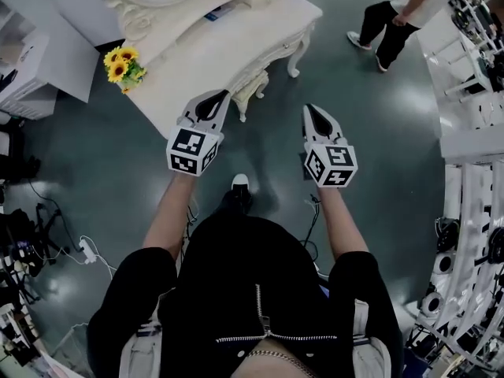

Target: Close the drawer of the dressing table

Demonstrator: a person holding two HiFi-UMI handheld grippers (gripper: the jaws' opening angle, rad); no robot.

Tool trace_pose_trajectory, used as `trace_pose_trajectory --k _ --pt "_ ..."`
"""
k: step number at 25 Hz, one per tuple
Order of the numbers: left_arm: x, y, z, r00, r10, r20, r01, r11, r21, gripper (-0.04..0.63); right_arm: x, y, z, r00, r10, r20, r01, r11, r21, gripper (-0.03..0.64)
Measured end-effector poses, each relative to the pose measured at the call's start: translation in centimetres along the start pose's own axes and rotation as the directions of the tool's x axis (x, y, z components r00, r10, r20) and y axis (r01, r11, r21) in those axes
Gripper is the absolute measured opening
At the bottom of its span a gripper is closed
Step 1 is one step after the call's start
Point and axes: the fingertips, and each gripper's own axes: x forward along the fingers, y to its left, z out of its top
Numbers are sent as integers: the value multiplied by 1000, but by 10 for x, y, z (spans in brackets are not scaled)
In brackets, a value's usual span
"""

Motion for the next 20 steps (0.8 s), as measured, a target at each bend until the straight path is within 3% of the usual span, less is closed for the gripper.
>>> trace_pose_trajectory --k 11,20 --pt "88 83 6 1000 -18 -4 18 1000 -4 21 119 -33 32 1000 -6 -5 6 1000 -7 6" --pt "126 123 1 1000 15 -13 -15 1000 -21 21 182 -46 39 999 42 -18 -42 999 -11 6"
